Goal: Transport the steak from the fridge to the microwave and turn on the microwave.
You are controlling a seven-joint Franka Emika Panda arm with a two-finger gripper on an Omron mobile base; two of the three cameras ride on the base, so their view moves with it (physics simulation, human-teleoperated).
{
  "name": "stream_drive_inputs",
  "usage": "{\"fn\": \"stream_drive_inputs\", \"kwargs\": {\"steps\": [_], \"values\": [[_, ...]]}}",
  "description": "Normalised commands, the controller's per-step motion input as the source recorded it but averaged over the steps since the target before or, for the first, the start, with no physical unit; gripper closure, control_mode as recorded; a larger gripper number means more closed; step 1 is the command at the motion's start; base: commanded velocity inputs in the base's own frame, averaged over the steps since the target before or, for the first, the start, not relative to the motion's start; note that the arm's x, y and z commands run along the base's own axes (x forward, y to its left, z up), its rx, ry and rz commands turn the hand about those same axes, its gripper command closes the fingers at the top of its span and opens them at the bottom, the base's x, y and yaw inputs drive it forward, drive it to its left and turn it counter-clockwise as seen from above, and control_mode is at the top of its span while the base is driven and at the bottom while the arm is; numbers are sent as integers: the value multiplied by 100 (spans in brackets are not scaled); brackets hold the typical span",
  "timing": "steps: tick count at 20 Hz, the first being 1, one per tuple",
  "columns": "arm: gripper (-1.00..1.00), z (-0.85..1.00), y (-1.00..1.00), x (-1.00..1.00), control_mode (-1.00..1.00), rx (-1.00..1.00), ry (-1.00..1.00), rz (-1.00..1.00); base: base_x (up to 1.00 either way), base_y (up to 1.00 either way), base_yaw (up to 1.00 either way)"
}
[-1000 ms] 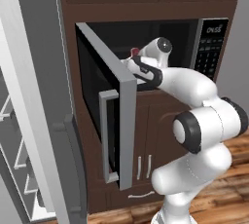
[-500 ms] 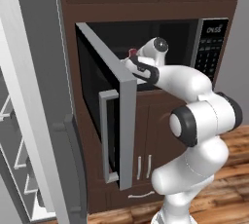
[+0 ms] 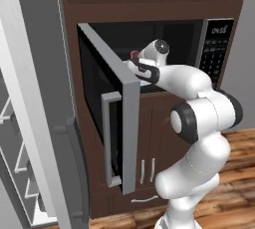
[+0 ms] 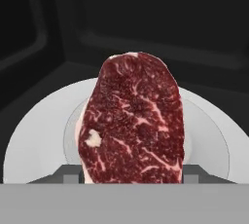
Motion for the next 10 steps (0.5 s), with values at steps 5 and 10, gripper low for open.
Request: {"fn": "stream_drive_inputs", "kwargs": {"steps": [5, 10], "values": [[100, -13, 0, 12, -100, -2, 0, 0, 0, 0, 0], [100, -12, 0, 8, -100, -3, 0, 0, 0, 0, 0]]}}
